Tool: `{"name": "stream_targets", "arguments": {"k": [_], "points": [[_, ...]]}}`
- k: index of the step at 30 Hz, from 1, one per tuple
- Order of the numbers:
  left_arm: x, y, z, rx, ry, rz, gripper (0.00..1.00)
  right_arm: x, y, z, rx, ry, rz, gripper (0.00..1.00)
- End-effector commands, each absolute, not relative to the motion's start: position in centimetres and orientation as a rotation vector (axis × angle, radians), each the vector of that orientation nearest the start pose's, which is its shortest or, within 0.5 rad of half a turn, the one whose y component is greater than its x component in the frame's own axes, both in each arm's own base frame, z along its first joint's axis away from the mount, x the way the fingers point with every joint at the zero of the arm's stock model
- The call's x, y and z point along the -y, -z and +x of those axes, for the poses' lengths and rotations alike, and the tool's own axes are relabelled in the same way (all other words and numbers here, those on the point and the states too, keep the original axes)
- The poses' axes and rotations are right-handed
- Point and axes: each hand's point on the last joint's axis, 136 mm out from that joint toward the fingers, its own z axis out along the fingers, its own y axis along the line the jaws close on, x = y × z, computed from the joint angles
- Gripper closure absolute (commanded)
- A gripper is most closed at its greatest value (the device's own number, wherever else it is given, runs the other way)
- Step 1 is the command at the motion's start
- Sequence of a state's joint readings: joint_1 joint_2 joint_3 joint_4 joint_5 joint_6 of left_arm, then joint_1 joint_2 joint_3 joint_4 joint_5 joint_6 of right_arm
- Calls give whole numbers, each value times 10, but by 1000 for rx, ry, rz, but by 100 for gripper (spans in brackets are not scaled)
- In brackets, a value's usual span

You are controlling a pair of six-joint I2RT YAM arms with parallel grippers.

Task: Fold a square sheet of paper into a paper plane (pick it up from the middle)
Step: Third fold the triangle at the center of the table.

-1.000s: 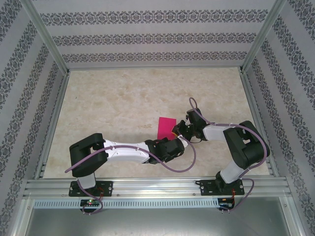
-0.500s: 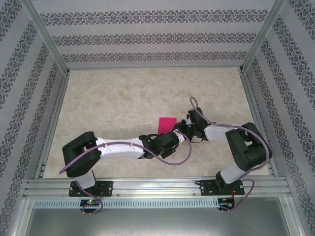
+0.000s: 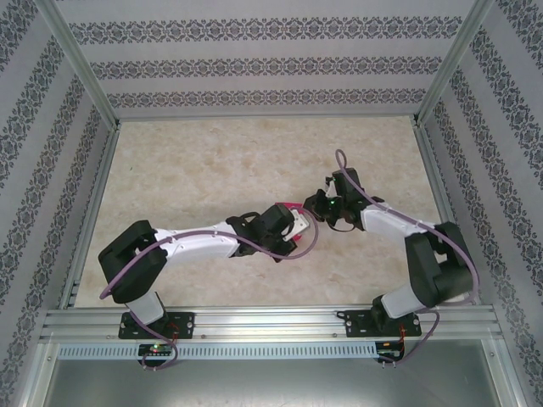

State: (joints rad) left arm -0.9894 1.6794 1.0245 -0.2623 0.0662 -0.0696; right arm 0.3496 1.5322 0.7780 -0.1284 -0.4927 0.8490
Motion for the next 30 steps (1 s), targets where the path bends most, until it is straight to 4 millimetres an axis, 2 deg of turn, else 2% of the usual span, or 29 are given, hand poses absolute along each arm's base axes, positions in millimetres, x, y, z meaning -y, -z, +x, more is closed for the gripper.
{"name": "stream_targets", "arguments": {"k": [1, 4, 9, 15, 22, 30], "points": [[369, -92, 225, -2281, 673, 1123, 100, -227, -75, 325, -2664, -1120, 287, 92], [364, -89, 228, -2306, 696, 1111, 100, -233, -62, 329, -2713, -1084, 244, 92], [360, -87, 232, -2341, 763, 1091, 100, -224, -31, 331, -2814, -936, 216, 93], [355, -80, 241, -2381, 775, 1057, 100, -218, -12, 327, -2880, -855, 183, 93], [341, -67, 264, -2457, 735, 966, 100, -216, -5, 322, -2910, -800, 155, 93], [338, -57, 278, -2490, 726, 967, 100, -213, 1, 320, -2930, -771, 145, 92]]}}
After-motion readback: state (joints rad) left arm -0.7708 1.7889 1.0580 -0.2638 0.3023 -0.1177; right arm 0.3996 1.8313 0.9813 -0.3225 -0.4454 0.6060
